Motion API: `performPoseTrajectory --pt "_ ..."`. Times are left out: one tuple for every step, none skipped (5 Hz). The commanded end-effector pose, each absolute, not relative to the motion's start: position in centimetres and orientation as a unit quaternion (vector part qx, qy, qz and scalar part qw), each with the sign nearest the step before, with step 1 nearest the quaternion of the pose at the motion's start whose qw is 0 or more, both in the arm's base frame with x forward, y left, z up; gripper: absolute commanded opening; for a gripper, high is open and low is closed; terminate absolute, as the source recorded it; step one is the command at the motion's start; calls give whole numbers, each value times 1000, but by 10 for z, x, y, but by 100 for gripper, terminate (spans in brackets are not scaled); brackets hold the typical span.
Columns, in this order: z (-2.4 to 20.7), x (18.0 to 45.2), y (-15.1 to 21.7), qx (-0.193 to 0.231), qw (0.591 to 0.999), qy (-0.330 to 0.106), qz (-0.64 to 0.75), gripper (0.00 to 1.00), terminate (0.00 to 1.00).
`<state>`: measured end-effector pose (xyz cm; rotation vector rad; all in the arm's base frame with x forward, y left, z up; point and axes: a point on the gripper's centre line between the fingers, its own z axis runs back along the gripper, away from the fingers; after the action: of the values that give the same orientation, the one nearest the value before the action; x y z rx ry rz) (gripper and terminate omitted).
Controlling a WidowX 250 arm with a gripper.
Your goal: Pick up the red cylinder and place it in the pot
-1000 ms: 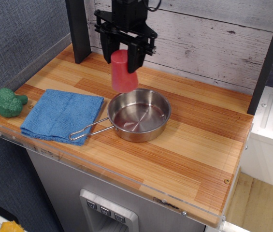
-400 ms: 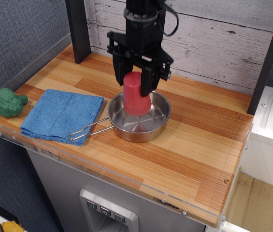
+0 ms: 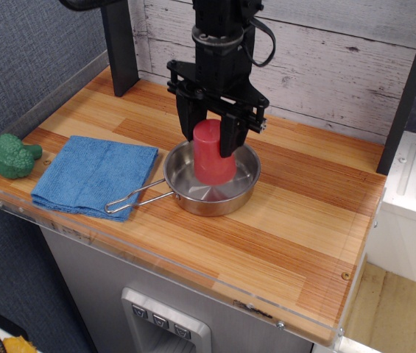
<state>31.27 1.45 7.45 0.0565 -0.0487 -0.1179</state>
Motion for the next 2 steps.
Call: performPoseTrajectory --pt "72 311 12 34 997 -26 -59 0 0" --pt "69 309 12 38 997 -23 -56 0 0"
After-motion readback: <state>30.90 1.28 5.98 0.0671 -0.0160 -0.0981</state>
